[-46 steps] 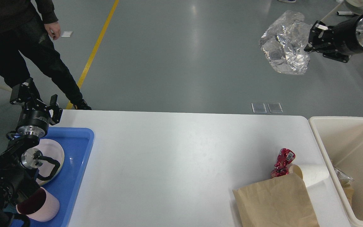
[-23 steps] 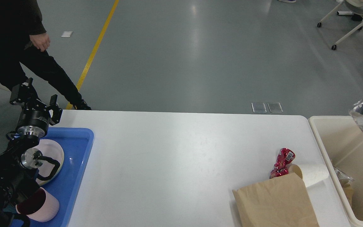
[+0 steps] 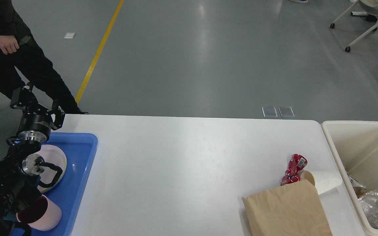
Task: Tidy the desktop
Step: 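Move the right gripper down to the brown paper bag and grasp it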
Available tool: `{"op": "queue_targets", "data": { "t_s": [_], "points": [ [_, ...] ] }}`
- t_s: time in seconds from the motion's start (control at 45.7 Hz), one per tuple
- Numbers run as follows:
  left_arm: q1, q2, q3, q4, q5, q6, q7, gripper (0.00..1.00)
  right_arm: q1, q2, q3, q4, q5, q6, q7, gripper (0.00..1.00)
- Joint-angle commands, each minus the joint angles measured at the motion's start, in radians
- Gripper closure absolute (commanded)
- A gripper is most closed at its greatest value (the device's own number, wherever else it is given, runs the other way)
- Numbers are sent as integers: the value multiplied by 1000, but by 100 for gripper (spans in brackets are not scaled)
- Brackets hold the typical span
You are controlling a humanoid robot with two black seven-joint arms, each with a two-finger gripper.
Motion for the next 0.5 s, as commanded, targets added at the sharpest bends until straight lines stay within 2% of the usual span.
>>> {"op": "queue_targets", "data": {
  "t_s": [0.0, 0.197, 0.372, 0.481],
  "points": [
    [0, 0, 0, 0, 0, 0, 1, 4, 114, 22, -4, 54, 1, 16, 0, 0],
    [0, 0, 0, 0, 0, 0, 0, 4, 425, 27, -101, 275, 1, 53, 0, 0],
    [0, 0, 0, 0, 0, 0, 0, 4, 630, 143, -194, 370, -5, 154, -5, 0],
    [0, 0, 0, 0, 0, 0, 0, 4, 791, 176, -223, 525, -17, 229, -5, 0]
  ]
}}
